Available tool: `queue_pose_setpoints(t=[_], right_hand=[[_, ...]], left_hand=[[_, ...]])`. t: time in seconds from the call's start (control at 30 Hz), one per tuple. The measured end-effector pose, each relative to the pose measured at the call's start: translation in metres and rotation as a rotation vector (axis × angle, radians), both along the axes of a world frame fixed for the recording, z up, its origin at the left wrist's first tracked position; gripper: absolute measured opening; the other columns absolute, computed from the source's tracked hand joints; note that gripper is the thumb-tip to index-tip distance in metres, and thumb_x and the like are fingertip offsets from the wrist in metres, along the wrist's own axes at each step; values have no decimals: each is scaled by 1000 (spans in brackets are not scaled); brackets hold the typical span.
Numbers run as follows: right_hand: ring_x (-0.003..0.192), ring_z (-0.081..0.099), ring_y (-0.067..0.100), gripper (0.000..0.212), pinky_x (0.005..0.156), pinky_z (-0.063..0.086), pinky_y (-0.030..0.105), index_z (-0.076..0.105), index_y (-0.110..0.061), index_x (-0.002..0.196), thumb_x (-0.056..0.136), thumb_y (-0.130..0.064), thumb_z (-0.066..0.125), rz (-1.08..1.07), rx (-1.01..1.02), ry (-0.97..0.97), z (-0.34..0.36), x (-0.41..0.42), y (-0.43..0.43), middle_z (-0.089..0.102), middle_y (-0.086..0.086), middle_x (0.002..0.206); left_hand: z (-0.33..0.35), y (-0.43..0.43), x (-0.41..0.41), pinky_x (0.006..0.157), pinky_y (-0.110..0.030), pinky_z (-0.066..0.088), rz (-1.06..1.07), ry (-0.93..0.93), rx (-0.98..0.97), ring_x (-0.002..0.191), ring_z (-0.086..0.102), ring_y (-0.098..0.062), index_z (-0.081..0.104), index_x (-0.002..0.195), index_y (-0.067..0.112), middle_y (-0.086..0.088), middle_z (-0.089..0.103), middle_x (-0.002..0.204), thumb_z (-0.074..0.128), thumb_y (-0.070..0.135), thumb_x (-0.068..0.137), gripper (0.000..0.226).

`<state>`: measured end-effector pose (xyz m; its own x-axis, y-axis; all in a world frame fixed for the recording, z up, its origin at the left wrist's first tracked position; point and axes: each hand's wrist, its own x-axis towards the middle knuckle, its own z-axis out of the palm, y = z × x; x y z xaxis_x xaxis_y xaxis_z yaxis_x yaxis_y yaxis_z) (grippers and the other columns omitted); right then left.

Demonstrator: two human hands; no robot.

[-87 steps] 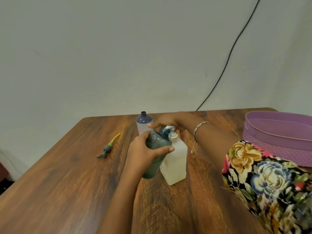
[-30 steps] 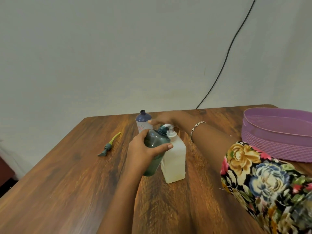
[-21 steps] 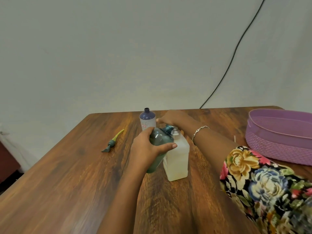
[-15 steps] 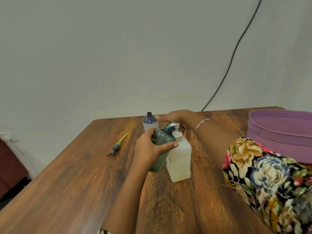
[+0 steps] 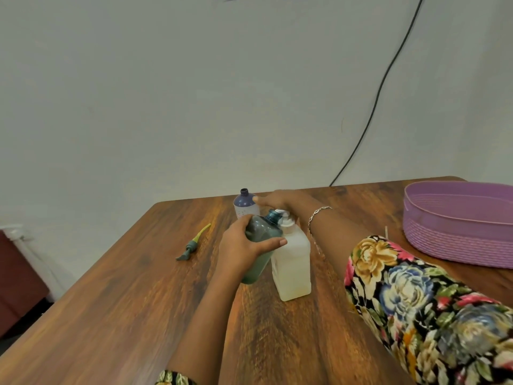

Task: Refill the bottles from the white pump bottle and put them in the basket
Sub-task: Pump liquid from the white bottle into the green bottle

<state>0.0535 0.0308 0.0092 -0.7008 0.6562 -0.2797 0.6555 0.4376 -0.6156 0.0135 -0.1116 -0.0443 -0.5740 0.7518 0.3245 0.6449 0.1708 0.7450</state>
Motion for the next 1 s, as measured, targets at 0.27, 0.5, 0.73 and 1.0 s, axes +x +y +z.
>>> queue_pose_setpoints(t=[0.27, 0.5, 0.73, 1.0], right_hand=[[90, 58, 24, 55, 81, 45, 32, 60, -7, 111, 92, -55, 42, 48, -206, 72, 7, 10, -4, 63, 12, 101], [79, 52, 20, 60, 79, 38, 31, 56, -4, 123, 92, -55, 44, 32, 100, -29, -4, 1, 3, 60, 12, 103], [87, 53, 26, 64, 76, 40, 31, 60, -4, 100, 94, -60, 29, -40, 153, 8, -3, 2, -1, 63, 14, 99], [59, 46, 25, 64, 69, 42, 33, 53, -3, 103, 97, -57, 18, -10, -1, 41, 20, 19, -11, 59, 18, 70]], left_hand=[[5, 0, 1, 78, -21, 39, -2, -3, 9, 98, 49, -11, 51, 128, 16, 6, 54, 112, 79, 42, 66, 73], [1, 3, -1, 76, -23, 40, 4, 38, 1, 94, 51, -10, 54, 122, 18, 7, 56, 107, 81, 44, 63, 70], [2, 4, -2, 78, -24, 41, 16, 30, -27, 98, 51, -12, 53, 124, 17, 2, 58, 115, 81, 45, 64, 72], [-7, -9, -4, 86, -29, 44, 56, 20, -49, 100, 46, -10, 47, 132, 16, -1, 54, 125, 78, 45, 66, 78]])
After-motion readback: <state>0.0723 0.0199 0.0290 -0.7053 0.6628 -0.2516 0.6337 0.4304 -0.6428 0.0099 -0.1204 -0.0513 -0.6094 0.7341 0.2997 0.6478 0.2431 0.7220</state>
